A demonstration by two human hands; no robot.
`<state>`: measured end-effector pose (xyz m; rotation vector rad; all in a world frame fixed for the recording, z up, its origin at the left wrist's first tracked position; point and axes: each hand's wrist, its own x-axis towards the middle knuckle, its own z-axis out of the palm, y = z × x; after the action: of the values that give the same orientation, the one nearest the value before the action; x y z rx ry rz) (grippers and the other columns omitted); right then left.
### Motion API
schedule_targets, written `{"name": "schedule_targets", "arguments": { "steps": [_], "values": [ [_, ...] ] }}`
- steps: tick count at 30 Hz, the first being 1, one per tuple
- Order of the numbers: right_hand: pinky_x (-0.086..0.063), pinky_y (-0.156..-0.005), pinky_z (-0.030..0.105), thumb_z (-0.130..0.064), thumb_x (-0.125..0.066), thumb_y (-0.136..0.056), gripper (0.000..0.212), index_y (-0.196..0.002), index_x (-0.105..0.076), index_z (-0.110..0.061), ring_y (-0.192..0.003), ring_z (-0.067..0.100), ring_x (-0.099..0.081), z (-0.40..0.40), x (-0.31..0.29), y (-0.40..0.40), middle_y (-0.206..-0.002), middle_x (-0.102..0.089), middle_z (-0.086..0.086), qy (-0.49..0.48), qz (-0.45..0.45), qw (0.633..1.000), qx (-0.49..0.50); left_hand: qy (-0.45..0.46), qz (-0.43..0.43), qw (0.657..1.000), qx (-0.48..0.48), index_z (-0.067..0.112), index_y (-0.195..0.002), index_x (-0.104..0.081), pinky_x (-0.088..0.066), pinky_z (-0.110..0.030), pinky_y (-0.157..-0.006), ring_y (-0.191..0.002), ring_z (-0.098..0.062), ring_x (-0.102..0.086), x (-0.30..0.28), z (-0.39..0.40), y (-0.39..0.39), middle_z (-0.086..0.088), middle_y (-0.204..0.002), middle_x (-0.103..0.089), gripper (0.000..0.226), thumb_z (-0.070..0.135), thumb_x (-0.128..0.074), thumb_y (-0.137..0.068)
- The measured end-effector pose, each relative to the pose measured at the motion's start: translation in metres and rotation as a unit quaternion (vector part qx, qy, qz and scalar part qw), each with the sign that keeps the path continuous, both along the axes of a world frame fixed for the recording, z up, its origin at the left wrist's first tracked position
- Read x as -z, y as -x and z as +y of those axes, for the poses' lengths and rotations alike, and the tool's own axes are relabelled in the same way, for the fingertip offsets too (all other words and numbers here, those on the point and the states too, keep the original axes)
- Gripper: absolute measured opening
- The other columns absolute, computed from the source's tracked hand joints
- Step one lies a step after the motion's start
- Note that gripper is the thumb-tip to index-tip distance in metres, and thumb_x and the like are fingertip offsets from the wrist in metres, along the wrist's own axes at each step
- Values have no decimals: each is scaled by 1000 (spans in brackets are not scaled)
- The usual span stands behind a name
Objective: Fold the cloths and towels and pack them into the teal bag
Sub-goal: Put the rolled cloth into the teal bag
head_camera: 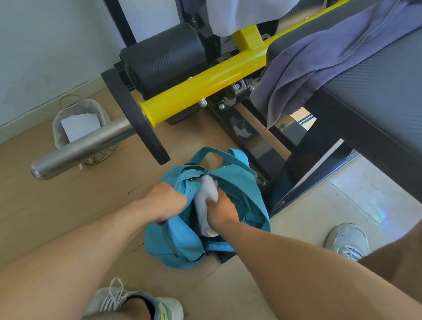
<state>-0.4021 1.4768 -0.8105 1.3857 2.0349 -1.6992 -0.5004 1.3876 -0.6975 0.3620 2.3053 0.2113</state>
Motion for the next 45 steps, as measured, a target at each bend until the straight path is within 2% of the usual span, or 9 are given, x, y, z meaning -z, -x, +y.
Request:
{"name": "schedule_targets", "arguments": {
  "steps": [4, 10, 13, 17, 20, 23, 30, 41, 45],
  "values": [
    [-33, -117, 38, -27, -40, -106, 62, -161, -12, -22, -143, 31, -39, -10, 21, -1, -160, -34, 8, -32, -1, 999, -27, 18, 65, 996, 63, 9, -112, -46, -58, -44, -71, -86, -34, -67, 11, -2, 17, -13, -98, -63, 26, 6, -47, -85],
    [-30, -117, 36, -32, -35, -107, 64, -162, -3, -24, -145, 28, -36, -18, 39, 0, -163, -27, 6, -72, -26, 996, -45, 34, 50, 987, 147, 25, -154, -22, -59, -50, -77, -90, -32, -66, 21, -8, 19, -11, -106, -62, 68, 6, -43, -92],
    [-28, -118, 35, -33, -34, -108, 64, -162, -2, -22, -148, 26, -33, -17, 42, 3, -165, -23, 5, -67, -40, 996, -48, -3, 91, 982, 163, 30, -159, -16, -51, -39, -67, -83, -29, -62, 25, -5, 8, -11, -107, -63, 64, 15, -41, -102],
    [-27, -121, 39, -32, -35, -107, 64, -162, -3, -24, -149, 28, -31, -12, 46, 5, -166, -22, 4, -48, -35, 998, -31, 8, 135, 959, 248, 45, -158, 8, -31, -29, -50, -62, -17, -44, 24, -1, -7, -1, -79, -46, 96, -4, -44, -93],
    [-25, -122, 40, -30, -37, -106, 65, -162, -5, -24, -149, 28, -30, -16, 47, 6, -166, -23, 4, -39, -16, 999, -26, 54, 119, 947, 294, 37, -160, -16, -46, -34, -68, -92, -29, -60, 22, 4, -10, -10, -123, -57, 83, -7, -37, -93],
    [-30, -119, 40, -34, -43, -104, 66, -162, -12, -24, -146, 27, -35, -27, 45, 10, -162, -32, 5, -29, 28, 999, -11, 94, 157, 923, 339, 12, -158, -28, -45, -43, -103, -140, -38, -40, 26, 11, -17, -13, -170, -4, 65, -8, -33, -97],
    [-31, -119, 39, -32, -42, -105, 65, -162, -12, -24, -145, 28, -37, -25, 52, 7, -161, -33, 6, -29, 29, 999, -16, 69, 152, 916, 364, -1, -160, -3, 0, -35, -125, -156, -28, 12, 26, 8, -24, -11, -169, 15, 65, -10, -22, -98],
    [-34, -115, 36, -27, -39, -106, 58, -161, -18, -23, -141, 29, -43, -24, 57, 17, -154, -43, 10, -12, -46, 999, -4, -7, 159, 930, 332, 2, -160, -6, -12, -38, -127, -157, -23, 10, 5, 12, -4, -8, -170, 9, 79, -24, -26, -88],
    [-34, -115, 39, -24, -41, -105, 59, -160, -20, -31, -139, 28, -45, -17, 65, 13, -153, -45, 7, -31, -64, 990, 123, -41, 180, 931, 315, 3, -161, -8, -8, -32, -125, -157, -21, 8, 1, 17, 3, -6, -171, 6, 79, -23, -29, -89]
  ]
}}
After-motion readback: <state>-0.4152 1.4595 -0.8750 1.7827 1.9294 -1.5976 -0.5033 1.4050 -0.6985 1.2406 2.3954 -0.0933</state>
